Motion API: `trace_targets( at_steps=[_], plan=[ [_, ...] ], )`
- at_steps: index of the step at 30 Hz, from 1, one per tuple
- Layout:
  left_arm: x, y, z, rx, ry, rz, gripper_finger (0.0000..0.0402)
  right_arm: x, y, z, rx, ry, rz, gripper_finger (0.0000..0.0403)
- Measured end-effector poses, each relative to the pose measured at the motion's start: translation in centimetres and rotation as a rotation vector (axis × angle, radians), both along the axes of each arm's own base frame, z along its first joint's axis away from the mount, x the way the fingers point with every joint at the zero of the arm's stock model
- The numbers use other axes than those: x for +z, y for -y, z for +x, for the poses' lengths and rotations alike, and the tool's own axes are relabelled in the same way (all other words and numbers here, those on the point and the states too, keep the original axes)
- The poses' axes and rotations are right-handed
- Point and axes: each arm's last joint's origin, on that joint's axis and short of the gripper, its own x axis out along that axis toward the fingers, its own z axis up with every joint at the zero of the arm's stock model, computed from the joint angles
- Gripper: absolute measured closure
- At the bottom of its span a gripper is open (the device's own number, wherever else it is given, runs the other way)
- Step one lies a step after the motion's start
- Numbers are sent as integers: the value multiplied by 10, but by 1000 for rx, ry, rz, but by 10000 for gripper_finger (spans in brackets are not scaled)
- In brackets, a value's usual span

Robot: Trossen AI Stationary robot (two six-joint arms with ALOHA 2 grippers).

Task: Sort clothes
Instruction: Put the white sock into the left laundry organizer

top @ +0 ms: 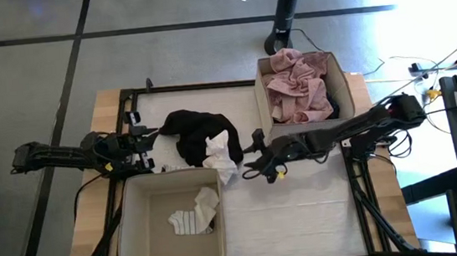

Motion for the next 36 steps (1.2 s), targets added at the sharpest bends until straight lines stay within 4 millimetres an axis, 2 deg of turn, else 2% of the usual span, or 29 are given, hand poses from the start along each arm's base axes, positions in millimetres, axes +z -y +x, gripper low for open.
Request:
trace_targets(
  at_steps=[4,9,15,20,24,29,32,36],
  plan=[
    [0,0,0,-3,1,-5,370,-16,-4,10,41,46,52,184],
    [0,0,0,-4,-1,-6,370,-33,-7,32,48,58,57,185],
    [0,0,0,-2,-4,-3,370,-32,-10,63,6,86,39,185],
    [0,0,0,-2,-4,-3,370,-33,-6,83,-122,79,-40,185],
    [0,0,0,-2,-5,-2,370,-48,3,90,-192,-13,-94,185],
    [0,0,0,-1,-5,-2,370,-64,11,90,-245,-101,-136,185],
    [0,0,0,0,-5,0,370,-68,11,90,-246,-111,-139,203],
    [0,0,0,0,-5,0,370,-70,11,90,-242,-123,-146,274]
  ],
)
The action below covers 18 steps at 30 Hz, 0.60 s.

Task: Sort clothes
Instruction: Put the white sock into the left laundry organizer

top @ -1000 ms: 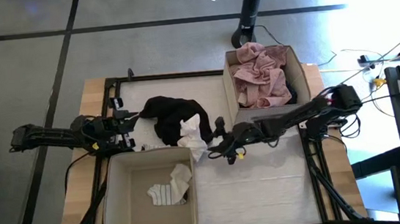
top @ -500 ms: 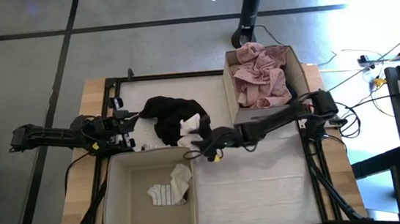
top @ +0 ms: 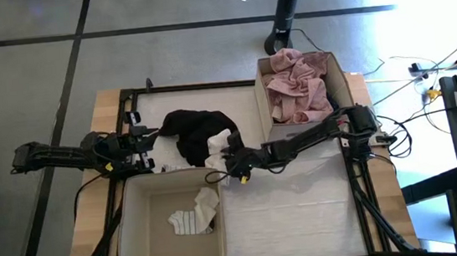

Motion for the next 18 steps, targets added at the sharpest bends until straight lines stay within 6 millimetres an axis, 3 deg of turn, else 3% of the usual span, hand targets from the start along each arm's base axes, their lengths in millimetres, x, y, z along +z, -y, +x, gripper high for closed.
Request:
trace_targets(
  at_steps=[5,11,18],
  plan=[
    [0,0,0,-1,-1,-1,370,-4,0,-2,12,-56,-24,385],
    [0,0,0,-2,0,-2,370,-1,-3,-6,15,-84,-65,380],
    [0,0,0,1,-1,2,370,36,-22,-19,49,-48,-148,391]
  ],
)
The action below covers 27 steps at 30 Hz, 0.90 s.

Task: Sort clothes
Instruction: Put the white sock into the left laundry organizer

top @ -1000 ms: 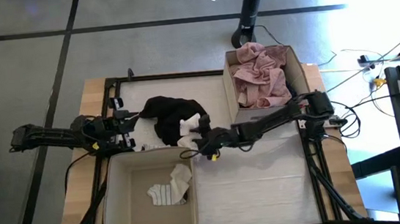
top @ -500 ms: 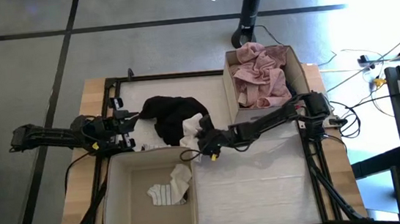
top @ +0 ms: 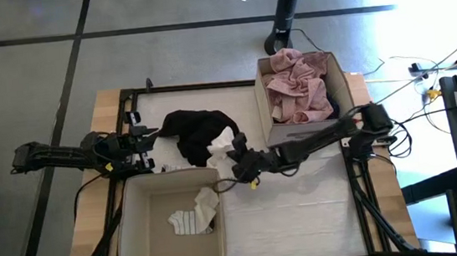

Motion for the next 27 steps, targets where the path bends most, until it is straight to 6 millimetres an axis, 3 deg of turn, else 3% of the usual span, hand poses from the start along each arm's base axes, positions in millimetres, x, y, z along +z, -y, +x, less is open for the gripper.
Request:
trace_targets(
  at_steps=[6,15,20,27],
  plan=[
    [0,0,0,-2,0,-3,370,38,-14,-20,19,38,-36,397],
    [0,0,0,-3,4,-4,370,88,-15,-45,48,152,-30,398],
    [0,0,0,-1,4,-2,370,109,-16,-48,121,277,11,396],
    [0,0,0,0,4,0,370,133,-24,-42,356,507,71,397]
  ],
)
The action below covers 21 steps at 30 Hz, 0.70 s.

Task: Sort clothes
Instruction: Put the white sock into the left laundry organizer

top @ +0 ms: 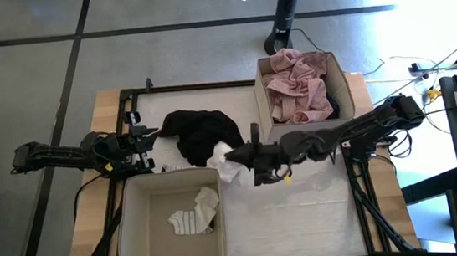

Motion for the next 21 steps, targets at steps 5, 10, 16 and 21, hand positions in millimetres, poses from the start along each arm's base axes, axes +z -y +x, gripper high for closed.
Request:
trace_targets(
  at_steps=[5,10,16,21],
  plan=[
    [0,0,0,0,0,0,370,26,-4,1,123,151,0,397],
    [0,0,0,0,0,0,370,52,-9,10,228,218,0,396],
    [0,0,0,0,0,0,370,78,-14,27,271,277,-63,396],
    [0,0,0,0,0,1,370,94,-18,38,308,319,-63,396]
  ],
)
